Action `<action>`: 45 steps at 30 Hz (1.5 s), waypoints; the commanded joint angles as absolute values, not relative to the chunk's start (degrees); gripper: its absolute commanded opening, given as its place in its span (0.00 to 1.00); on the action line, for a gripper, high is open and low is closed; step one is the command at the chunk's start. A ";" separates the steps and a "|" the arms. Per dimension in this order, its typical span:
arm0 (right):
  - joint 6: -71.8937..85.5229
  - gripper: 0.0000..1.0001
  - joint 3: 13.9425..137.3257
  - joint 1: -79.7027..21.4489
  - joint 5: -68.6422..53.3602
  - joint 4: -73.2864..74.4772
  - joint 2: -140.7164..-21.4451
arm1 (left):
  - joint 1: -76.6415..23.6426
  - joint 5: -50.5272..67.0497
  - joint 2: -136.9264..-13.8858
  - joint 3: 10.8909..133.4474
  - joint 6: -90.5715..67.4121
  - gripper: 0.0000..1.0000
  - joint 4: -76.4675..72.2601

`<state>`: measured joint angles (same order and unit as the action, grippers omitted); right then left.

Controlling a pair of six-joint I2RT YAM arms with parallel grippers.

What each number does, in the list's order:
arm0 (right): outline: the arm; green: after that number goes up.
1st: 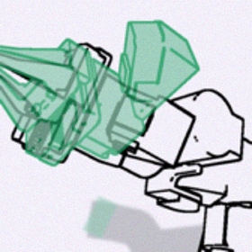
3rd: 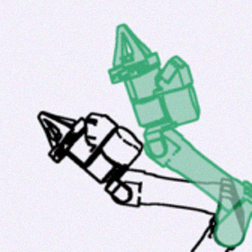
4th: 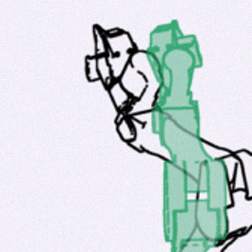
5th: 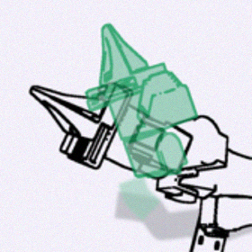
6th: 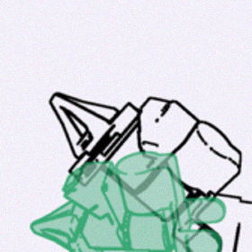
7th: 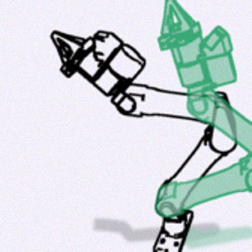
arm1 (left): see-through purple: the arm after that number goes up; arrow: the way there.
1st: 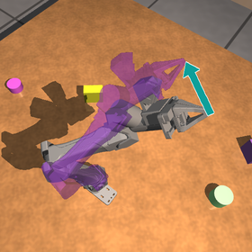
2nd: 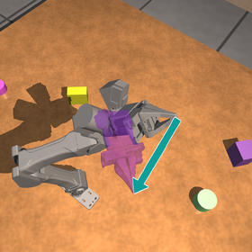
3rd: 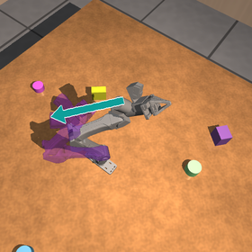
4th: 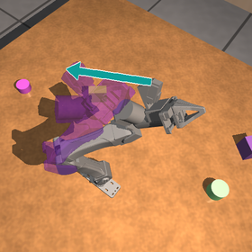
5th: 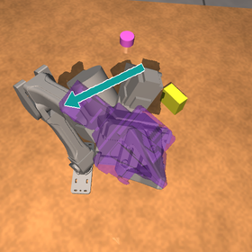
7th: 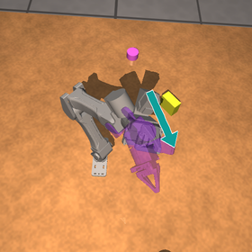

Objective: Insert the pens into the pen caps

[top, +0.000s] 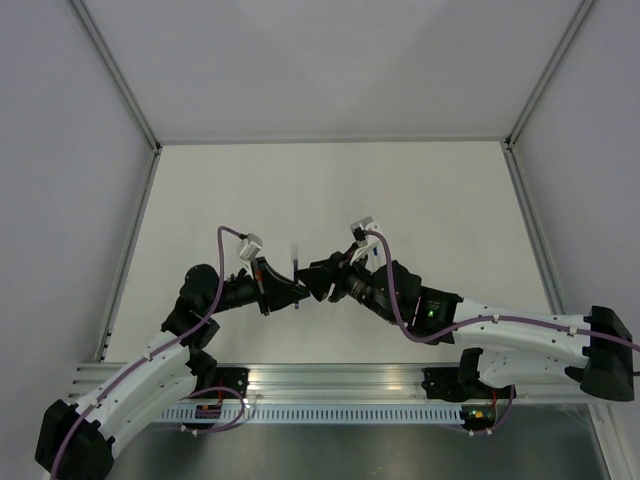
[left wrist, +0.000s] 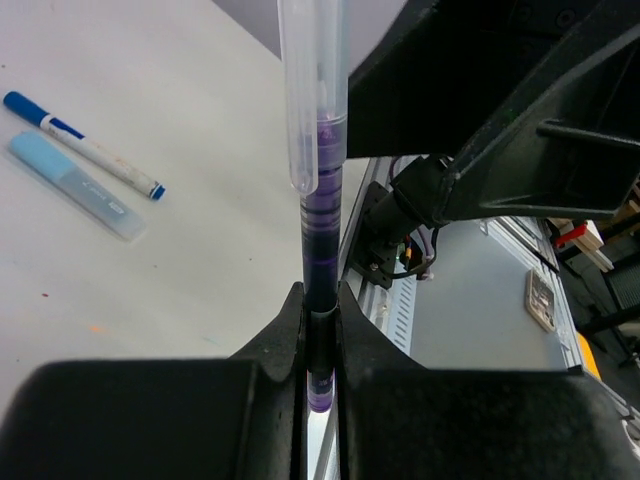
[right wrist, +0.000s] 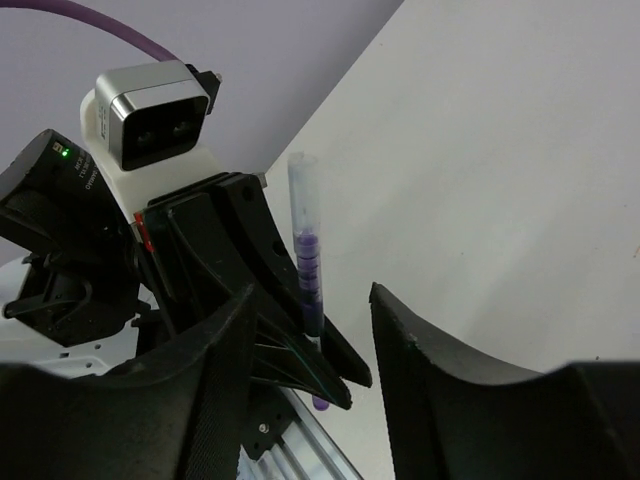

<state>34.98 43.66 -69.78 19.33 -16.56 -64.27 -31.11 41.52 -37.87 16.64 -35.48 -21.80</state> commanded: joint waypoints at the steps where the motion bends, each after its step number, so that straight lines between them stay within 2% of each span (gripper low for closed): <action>1: 32.44 0.56 47.36 -69.87 20.21 -12.22 -61.79 | -31.03 45.43 -37.44 16.88 -33.75 0.02 -28.56; 3: 31.99 0.63 47.99 -69.96 20.56 -11.26 -61.18 | -31.03 47.10 -37.09 16.61 -33.84 0.02 -29.70; 6: 30.59 0.66 49.92 -69.96 21.27 -9.59 -60.91 | -31.03 49.48 -36.21 14.86 -34.98 0.02 -33.39; 18: 25.31 0.67 59.41 -69.87 13.72 -7.65 -63.89 | -31.03 52.91 -37.27 13.10 -36.65 0.02 -38.84; 35: 24.34 0.53 62.84 -69.87 10.99 -7.29 -68.99 | -31.03 54.14 -35.07 11.69 -38.32 0.02 -42.54; 45: 24.61 0.51 63.19 -69.87 10.02 -8.44 -69.61 | -31.03 54.23 -34.89 11.69 -38.32 0.02 -42.54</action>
<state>25.19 60.38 -69.76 10.83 -6.02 -69.38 -31.09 52.84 -35.11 11.97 -37.52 -39.55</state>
